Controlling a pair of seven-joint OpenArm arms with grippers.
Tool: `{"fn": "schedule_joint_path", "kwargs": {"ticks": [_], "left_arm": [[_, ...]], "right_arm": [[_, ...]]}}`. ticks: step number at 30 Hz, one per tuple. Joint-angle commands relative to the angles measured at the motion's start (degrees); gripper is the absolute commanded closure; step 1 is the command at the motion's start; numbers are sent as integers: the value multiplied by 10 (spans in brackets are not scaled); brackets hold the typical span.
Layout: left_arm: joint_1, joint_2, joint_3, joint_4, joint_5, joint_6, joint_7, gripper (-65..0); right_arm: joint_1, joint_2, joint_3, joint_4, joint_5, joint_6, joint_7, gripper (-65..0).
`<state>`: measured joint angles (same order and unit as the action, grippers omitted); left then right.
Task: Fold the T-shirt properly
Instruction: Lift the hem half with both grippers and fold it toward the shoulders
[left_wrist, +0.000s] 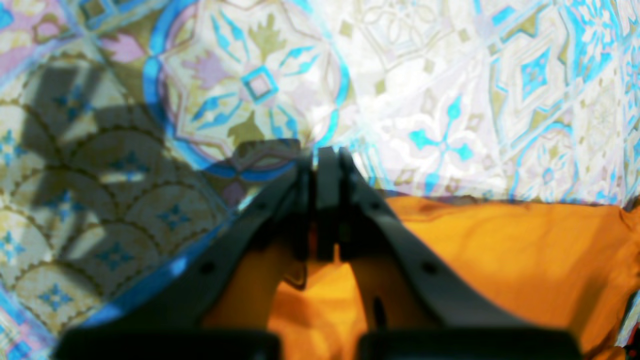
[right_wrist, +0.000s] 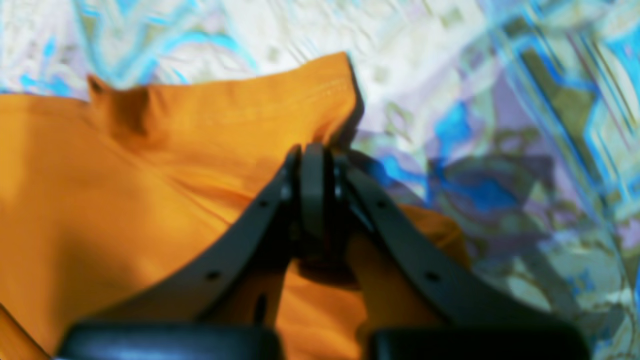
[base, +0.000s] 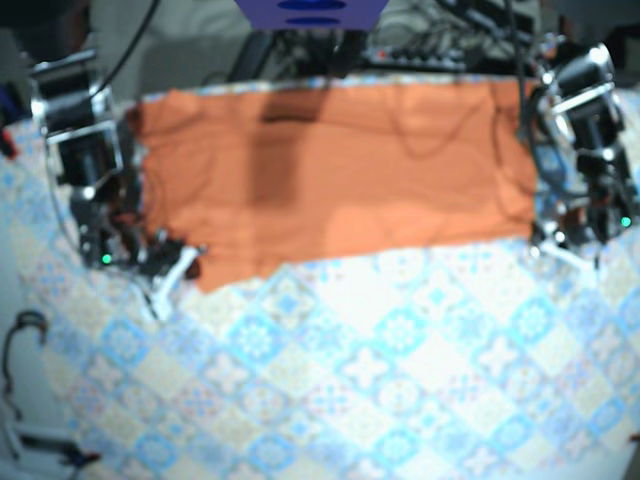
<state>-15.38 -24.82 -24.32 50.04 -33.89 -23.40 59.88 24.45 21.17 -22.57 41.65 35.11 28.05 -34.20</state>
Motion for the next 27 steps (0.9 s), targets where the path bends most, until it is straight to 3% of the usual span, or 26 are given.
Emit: {"fn": "schedule_joint_path", "kwargs": {"ticks": [1,8,13,19,27], "left_arm": [[-10,-19,-1,10,-6,-7,0,0],[5,-19,3,35,-5,-18,3,0],[25,-31,60,66,-11,-19,0,0],[40,-34,69,78,-12,-19,-1,0],[56,-36,69,78,-6,-51,0,0]], "right_arm": [[9,15,5,18,5,2,8,-2],[-23,34,5,113,5,2,5,-2],[-40,36,5,147,5,3,5,-2],[-64,49,5,182,5,3,5,-2],[-98,69,5,237,5,3,5,-2]]}}
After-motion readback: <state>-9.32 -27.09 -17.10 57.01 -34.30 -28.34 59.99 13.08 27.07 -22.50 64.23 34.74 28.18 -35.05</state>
